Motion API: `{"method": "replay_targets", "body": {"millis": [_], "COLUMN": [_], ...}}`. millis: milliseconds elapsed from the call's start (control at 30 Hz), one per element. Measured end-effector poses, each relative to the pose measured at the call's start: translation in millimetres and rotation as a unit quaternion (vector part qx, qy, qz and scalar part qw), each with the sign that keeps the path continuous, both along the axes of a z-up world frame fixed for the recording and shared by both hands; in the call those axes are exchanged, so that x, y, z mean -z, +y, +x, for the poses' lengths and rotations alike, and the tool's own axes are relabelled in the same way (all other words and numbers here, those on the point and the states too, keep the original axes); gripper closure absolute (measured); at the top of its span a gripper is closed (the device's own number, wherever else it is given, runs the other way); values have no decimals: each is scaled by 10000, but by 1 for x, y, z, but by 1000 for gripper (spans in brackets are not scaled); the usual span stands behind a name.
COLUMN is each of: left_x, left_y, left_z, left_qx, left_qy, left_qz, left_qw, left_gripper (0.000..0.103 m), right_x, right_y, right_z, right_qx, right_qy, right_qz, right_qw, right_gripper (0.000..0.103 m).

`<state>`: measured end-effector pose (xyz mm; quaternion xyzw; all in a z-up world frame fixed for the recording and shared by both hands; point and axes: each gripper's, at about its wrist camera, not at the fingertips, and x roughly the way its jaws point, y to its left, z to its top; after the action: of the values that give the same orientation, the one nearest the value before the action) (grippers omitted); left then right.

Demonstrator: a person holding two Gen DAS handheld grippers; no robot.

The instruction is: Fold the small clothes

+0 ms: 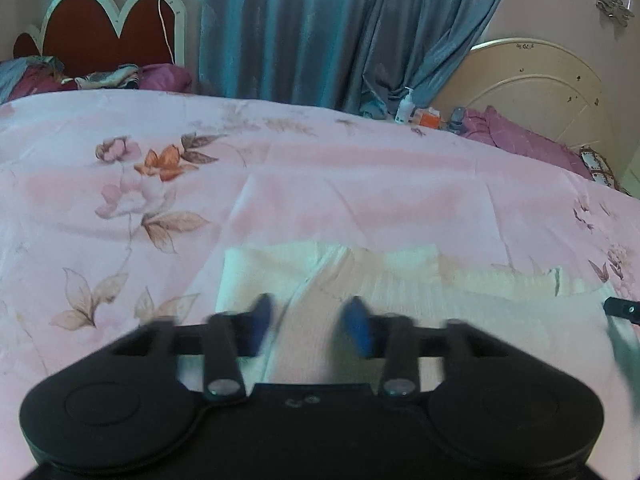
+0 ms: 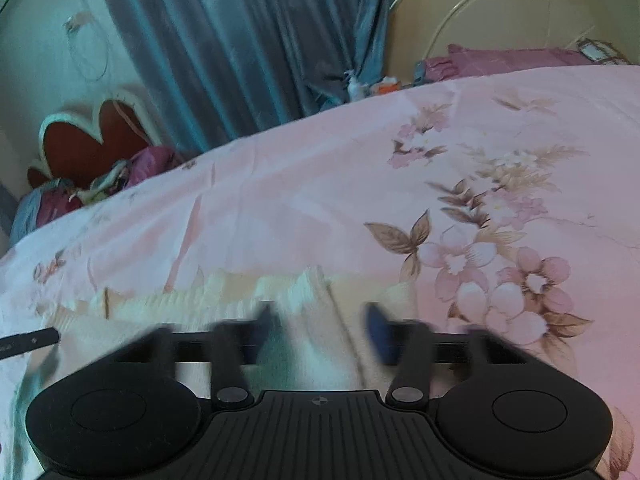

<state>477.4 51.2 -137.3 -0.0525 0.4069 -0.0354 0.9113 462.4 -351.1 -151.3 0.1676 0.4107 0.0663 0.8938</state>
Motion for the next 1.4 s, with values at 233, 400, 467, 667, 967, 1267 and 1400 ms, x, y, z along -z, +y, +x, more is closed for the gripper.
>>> {"method": "replay_targets", "body": {"millis": [233, 400, 467, 667, 967, 1267, 1400], "left_x": [0, -7, -10, -17, 7, -3, -10], "left_y": [-5, -7, -7, -9, -22, -21, -24], "left_z": [-2, -3, -2, 5, 8, 6, 0], "left_qx": [152, 62, 19, -122, -40, -242, -265], "left_qy": [-167, -378, -436, -624, -349, -245, -211], "left_qz": [56, 66, 57, 76, 654, 991, 1103], "left_qw": [9997, 9992, 9990, 9979, 9972, 9945, 9933], "left_gripper": [100, 100, 100, 100, 99, 73, 69], "right_x": [3, -4, -12, -26, 6, -22, -28], "right_y": [5, 5, 5, 11, 6, 4, 7], "right_z": [3, -1, -2, 3, 10, -9, -20], "right_qx": [-248, -253, -205, -139, -4, 37, 5], "right_qy": [11, -180, -372, -719, -233, -462, -482], "right_qz": [-155, -180, -221, -459, -548, -455, -381], "right_qw": [9996, 9994, 9989, 9963, 9982, 9979, 9981], "right_gripper": [98, 99, 100, 100, 100, 99, 99]}}
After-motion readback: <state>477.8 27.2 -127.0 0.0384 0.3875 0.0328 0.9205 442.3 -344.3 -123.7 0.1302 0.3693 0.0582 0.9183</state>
